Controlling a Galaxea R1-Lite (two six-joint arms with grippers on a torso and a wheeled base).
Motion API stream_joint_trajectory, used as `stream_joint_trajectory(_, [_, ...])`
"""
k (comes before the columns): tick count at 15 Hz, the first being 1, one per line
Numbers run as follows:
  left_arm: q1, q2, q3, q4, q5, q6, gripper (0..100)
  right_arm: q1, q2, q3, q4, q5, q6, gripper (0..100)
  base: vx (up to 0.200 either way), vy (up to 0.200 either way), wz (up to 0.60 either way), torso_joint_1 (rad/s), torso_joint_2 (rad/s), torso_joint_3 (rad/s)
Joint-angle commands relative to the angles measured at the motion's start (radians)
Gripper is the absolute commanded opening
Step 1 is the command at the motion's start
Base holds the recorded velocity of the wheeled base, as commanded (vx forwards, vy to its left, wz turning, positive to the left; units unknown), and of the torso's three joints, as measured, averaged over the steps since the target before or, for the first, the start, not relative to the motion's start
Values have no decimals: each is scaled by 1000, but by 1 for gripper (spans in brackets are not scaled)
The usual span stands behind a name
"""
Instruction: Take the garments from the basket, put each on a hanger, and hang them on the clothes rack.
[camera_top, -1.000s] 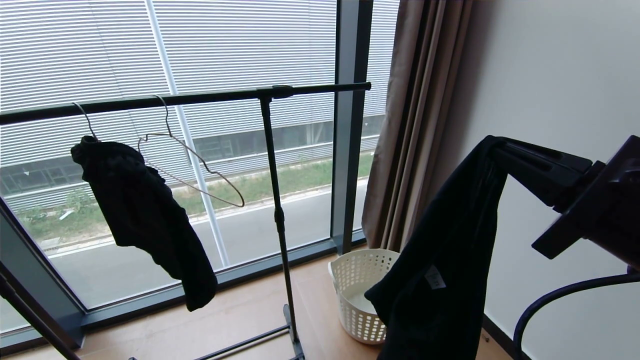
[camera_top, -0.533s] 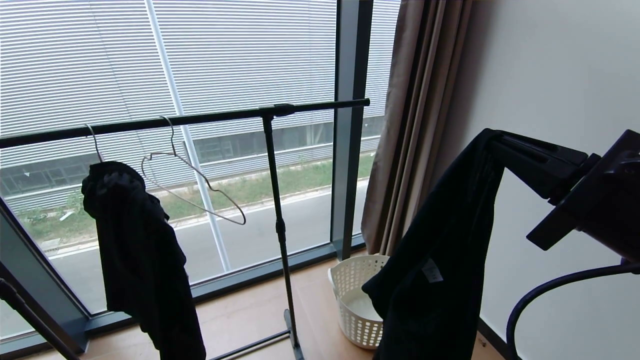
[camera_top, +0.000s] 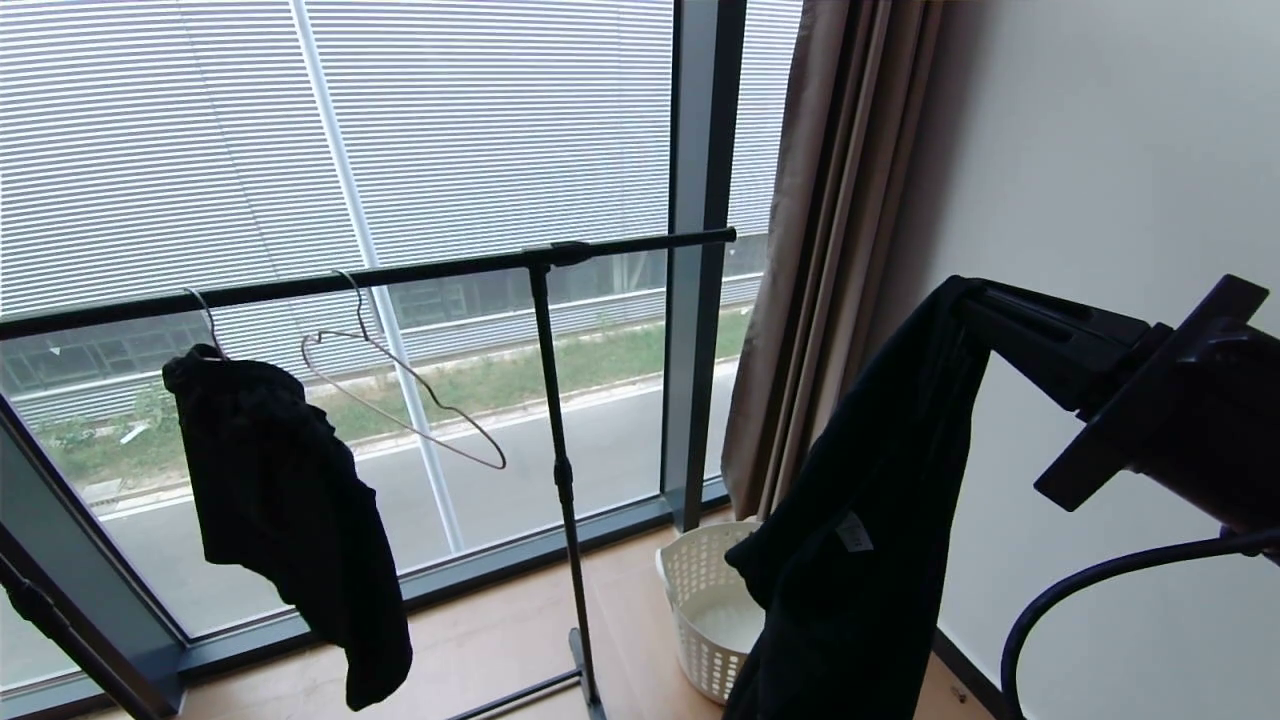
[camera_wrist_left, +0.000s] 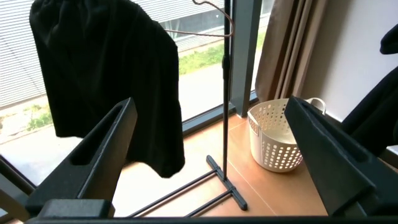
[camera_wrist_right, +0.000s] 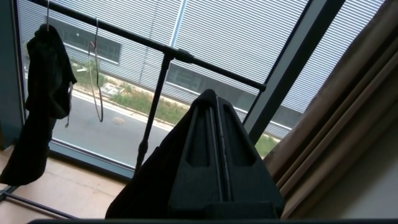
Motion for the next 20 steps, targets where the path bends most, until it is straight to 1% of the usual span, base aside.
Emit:
stream_joint_trajectory(1, [0,2,0,0,-1,0,100,0,34,-4,-3,-1,-1,0,0,0,0,0,0,0])
stream_joint_trajectory(9, [0,2,0,0,1,1,100,-1,32,-1,-3,-1,-1,0,0,0,600,7,-2,-1])
stream_joint_trajectory(14, [0,4,-2,1,-2,9,100,-1,35,0,-3,-2,-1,0,0,0,0,0,0,0])
stream_joint_trajectory(16, [9,8,-3,7,16,18,100,-1,38,0,-1,-4,-2,0,0,0,0,0,0,0])
stream_joint_trajectory(17, [32,62,-20,44,53,44,100,-1,43,-7,0,-10,-4,0,0,0,0,0,0,0])
stream_joint_trajectory(18, [46,185,-83,61,47,66,100,-1,65,-33,5,-28,-2,0,0,0,0,0,0,0])
stream_joint_trajectory(19, [41,298,-147,61,22,54,100,0,83,-55,14,-70,13,0,0,0,0,0,0,0])
stream_joint_trajectory(20, [43,373,-187,58,4,35,100,0,98,-61,16,-91,21,0,0,0,0,0,0,0])
